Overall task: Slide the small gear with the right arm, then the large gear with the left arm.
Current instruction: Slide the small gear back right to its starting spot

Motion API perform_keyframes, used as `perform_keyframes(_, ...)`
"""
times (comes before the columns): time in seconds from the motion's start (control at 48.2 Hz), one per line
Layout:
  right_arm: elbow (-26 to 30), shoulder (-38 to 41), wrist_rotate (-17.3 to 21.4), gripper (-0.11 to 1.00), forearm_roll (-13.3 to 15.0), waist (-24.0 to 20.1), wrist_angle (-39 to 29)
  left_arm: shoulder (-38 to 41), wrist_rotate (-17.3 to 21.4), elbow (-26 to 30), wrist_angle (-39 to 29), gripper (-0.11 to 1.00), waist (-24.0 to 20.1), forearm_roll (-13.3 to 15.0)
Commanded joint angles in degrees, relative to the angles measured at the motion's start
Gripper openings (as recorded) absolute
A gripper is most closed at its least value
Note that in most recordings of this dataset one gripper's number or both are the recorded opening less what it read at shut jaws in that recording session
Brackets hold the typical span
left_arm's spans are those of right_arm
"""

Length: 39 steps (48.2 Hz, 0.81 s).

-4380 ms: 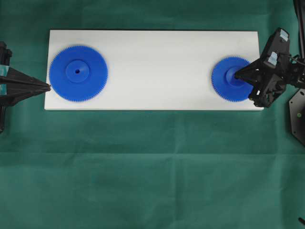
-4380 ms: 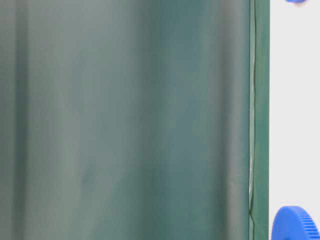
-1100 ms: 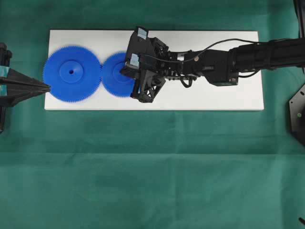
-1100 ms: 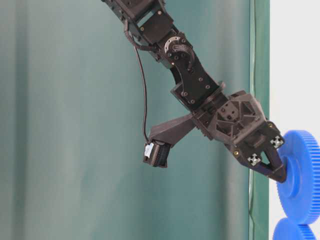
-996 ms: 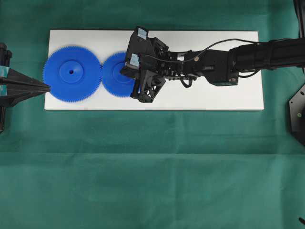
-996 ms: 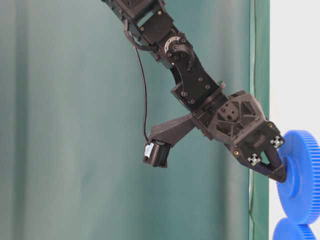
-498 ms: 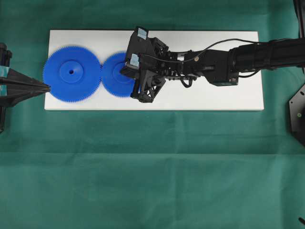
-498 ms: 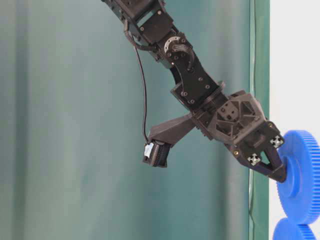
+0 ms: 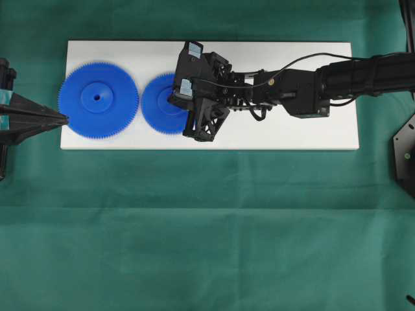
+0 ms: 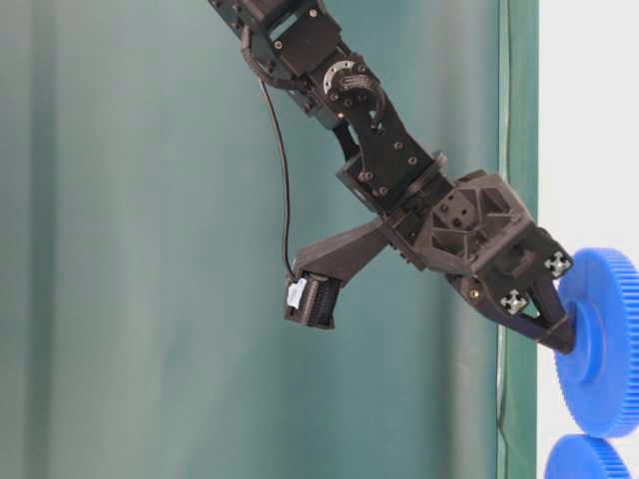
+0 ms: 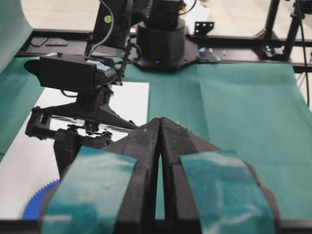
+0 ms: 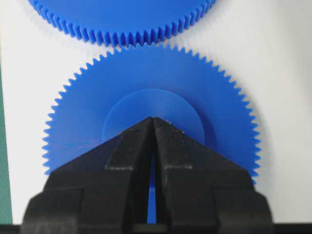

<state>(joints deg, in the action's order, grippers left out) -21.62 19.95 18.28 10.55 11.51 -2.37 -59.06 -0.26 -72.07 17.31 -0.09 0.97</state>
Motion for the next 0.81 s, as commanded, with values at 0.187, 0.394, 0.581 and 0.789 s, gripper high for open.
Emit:
perform_keyframes(0.187,-5.9,-1.1,0.3,0.51,2.3,0.6,-1.6,0.4,-0.2,0.9,0.6,0.0,0.1,0.2)
perform_keyframes(0.394,-13.1,-5.4,0.3,0.51,2.3,1.2,-1.3,1.1,-0.5,1.0,0.6,0.0,0.1,0.1)
perform_keyframes(0.581,-21.6,-12.2,0.4,0.51,2.3,1.7,-1.2,1.6,-0.5,1.0,0.6,0.0,0.1,0.2)
perform_keyframes(0.789,-31.3,-19.3,1.1,0.51,1.8,1.9,-1.1,2.1,-0.5,1.2,0.8,0.0,0.0,0.1)
